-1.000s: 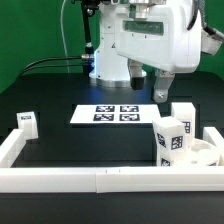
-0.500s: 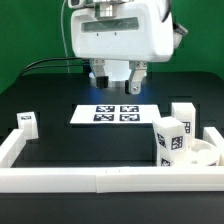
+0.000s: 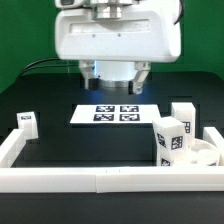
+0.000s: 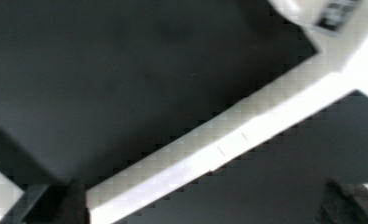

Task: Assemble stool

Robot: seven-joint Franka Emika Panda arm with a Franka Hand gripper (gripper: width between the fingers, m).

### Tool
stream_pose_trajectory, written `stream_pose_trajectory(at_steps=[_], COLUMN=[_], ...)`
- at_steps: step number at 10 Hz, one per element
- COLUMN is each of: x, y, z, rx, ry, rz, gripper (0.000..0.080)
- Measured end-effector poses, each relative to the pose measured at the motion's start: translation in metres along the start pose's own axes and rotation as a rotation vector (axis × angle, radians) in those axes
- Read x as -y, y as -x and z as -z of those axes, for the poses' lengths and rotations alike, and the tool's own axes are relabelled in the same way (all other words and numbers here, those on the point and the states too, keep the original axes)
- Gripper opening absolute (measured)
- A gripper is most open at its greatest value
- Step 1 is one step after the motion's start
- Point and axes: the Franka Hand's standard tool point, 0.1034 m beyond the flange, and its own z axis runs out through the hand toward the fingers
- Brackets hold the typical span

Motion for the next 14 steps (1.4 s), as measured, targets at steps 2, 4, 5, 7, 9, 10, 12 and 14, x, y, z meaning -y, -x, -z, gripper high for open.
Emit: stream_pose_trajectory(at_steps=[2,4,5,7,9,10,12,14], x=[-0.035,-0.046,-0.046,-0.048,-0.075,-0.090,-0.120,-0.119], y=[-0.001,-0.002,-0.002,-0.002,-0.001,0.002,0.008,0.009], z=[-0.002,-0.004,-0.004,-0.004,-0.013,-0.017,-0.026,-0.027], rx=[0.025,0.044,0.044,0.046,0.091,0.130,0.269,0.285], ry=[0.004,0.012,0.014,0.017,0.017,0.016,-0.001,0.010], rz=[0.188,0.264,0.350,0.447,0.634,0.680,0.797,0.841], gripper=[0.0649,0.0649,0.0649,0.0649,0.0649,0.0649,0.0649,0.0649])
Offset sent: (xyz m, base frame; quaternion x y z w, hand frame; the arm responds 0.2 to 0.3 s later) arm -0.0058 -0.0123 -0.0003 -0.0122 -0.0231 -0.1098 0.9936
